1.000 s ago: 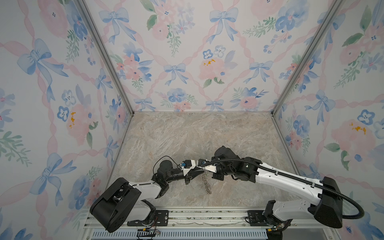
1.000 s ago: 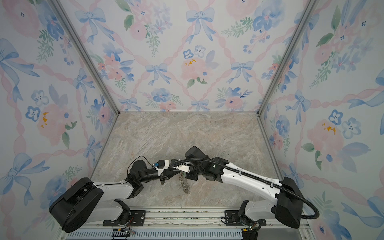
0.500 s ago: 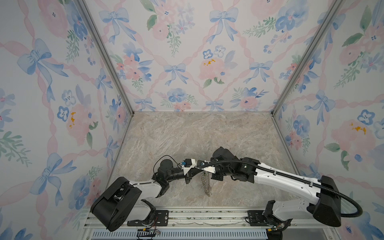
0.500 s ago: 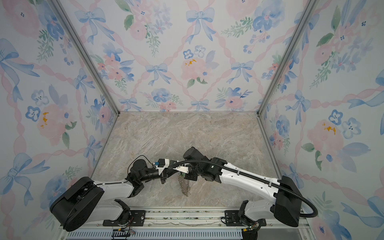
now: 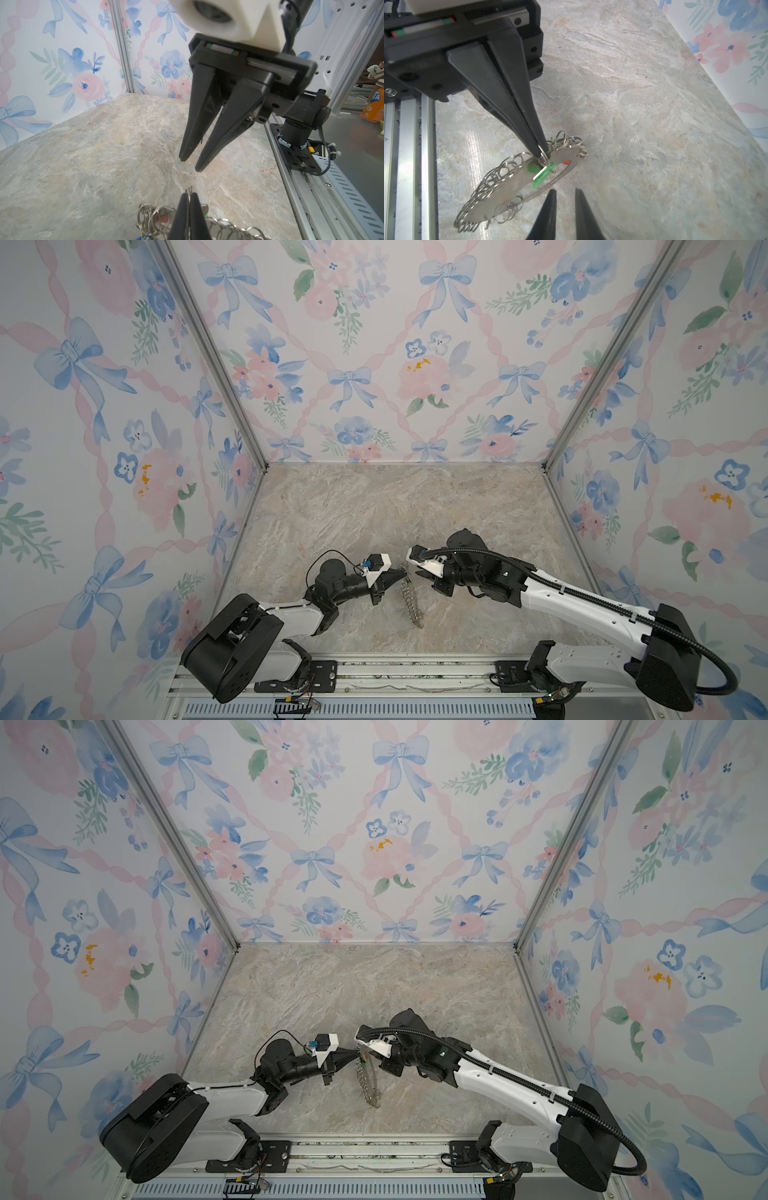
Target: Put the keys on the keyring
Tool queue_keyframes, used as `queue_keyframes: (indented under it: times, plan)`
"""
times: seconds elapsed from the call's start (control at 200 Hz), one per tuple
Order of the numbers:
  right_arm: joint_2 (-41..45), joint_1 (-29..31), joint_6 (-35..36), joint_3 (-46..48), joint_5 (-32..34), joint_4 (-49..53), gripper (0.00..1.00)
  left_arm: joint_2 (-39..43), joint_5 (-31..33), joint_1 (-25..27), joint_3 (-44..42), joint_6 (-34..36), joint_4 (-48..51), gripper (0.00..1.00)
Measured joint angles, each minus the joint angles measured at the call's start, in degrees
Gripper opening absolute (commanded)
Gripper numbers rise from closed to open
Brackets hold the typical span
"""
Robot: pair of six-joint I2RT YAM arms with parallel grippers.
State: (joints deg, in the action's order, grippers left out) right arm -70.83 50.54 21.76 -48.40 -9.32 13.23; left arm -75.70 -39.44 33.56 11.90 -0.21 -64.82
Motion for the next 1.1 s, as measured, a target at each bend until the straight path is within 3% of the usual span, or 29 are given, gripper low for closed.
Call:
queue_keyframes:
  times: [0.54,0.76,1.1]
  plan:
    - [-0.79,-2.08,-4.55,4.98,-6.34,-11.89,0.17,-2.05,0.7,0.61,-0.52,-1.75,-5.92,0.0]
    - [-3.37,-2.08,-4.94,4.98,-7.1,-13.14,0.1,-3.52,0.85,0.83,-0.87,-2.84,-8.74,0.0]
    - [-3.48,-1.6,-4.2,5.53,-9.2,-13.51,0.12,-4.79,0.87,1.2,-1.31,-3.06,-11.47,0.0]
